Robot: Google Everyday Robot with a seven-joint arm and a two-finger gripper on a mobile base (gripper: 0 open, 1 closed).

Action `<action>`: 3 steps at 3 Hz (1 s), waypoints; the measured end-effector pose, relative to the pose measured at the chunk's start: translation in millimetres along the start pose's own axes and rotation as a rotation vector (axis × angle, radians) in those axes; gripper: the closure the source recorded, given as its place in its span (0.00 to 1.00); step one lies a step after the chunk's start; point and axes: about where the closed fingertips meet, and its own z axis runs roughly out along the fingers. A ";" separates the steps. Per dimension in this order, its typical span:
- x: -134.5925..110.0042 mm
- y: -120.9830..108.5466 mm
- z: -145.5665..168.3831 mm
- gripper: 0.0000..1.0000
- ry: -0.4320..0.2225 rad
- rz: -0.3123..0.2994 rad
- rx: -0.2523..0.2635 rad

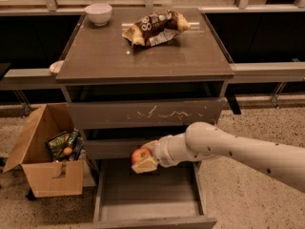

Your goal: Place apple into bottom drawer

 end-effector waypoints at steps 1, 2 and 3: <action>57.1 -19.2 31.3 1.00 -0.007 -0.011 0.027; 111.0 -40.5 58.5 1.00 -0.042 -0.011 0.006; 160.1 -60.3 100.8 1.00 -0.053 0.021 -0.084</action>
Offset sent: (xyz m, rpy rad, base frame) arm 0.0210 -0.0609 -0.2301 0.1215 0.0200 0.0220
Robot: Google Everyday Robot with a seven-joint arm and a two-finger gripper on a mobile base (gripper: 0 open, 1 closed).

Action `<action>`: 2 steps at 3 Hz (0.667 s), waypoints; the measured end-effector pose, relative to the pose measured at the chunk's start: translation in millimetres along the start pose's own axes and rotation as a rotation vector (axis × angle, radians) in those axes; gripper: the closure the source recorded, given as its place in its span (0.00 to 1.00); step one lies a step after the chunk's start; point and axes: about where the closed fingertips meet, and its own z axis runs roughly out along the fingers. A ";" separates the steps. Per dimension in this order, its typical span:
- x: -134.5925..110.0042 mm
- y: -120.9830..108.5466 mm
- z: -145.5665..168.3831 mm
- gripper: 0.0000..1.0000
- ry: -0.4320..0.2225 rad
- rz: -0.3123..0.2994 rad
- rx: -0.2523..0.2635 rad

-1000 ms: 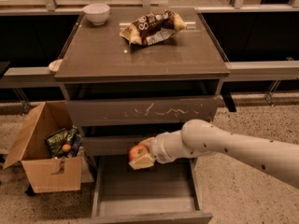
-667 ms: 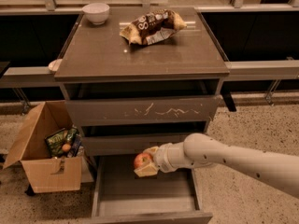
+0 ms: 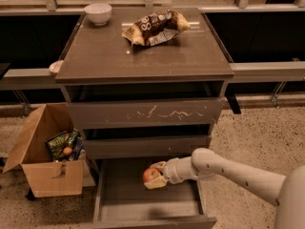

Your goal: Place apple into bottom drawer

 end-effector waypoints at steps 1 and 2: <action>14.2 -13.5 12.2 1.00 -0.020 0.031 -0.016; 19.6 -14.1 20.8 1.00 -0.003 0.031 -0.031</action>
Offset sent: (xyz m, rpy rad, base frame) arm 0.0079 -0.0019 -0.0220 0.0299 0.0300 -0.0061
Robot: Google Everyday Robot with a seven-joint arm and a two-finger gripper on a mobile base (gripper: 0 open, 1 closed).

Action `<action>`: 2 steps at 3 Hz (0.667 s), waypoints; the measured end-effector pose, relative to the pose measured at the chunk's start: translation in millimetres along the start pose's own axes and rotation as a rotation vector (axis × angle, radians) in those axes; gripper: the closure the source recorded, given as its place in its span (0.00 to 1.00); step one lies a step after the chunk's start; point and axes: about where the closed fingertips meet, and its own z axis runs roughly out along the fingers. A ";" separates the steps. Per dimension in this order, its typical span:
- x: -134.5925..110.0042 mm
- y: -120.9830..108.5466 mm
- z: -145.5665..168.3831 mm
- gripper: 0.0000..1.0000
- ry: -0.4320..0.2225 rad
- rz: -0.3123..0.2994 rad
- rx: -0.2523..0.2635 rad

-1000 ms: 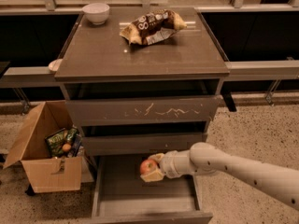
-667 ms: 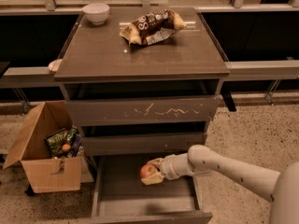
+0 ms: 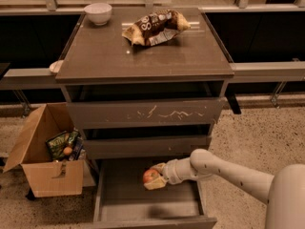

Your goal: Place apple into bottom drawer

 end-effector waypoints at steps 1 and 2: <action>36.5 -8.4 23.5 1.00 0.062 -0.065 -0.050; 87.5 -35.2 48.8 1.00 0.088 -0.140 -0.080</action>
Offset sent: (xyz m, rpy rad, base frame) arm 0.0215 -0.0390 -0.1778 -0.0955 -0.0938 0.2415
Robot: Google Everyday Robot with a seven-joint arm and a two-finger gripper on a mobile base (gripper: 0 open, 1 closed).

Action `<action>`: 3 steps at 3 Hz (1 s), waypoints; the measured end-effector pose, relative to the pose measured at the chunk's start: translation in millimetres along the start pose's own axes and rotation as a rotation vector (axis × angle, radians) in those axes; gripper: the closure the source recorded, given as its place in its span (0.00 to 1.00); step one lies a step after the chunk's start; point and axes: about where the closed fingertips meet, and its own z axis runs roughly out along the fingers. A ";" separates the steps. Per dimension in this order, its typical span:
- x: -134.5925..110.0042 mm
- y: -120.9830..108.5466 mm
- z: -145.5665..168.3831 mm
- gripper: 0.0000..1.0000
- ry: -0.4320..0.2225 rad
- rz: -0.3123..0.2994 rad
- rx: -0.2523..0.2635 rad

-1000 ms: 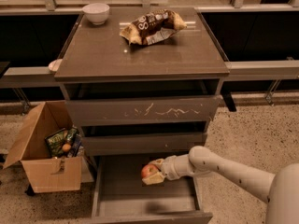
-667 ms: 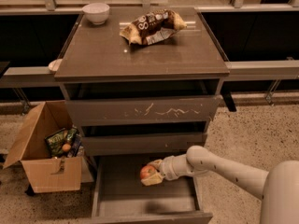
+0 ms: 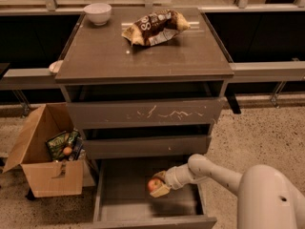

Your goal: Place apple into bottom drawer

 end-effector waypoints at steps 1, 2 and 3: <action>34.7 -16.7 25.4 1.00 0.012 -0.044 -0.004; 54.9 -27.7 50.7 1.00 0.052 -0.072 -0.001; 70.9 -42.0 79.2 0.98 0.082 -0.070 0.018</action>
Offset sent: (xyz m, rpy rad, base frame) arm 0.0317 0.0064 -0.1206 -0.1277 -0.0830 0.0650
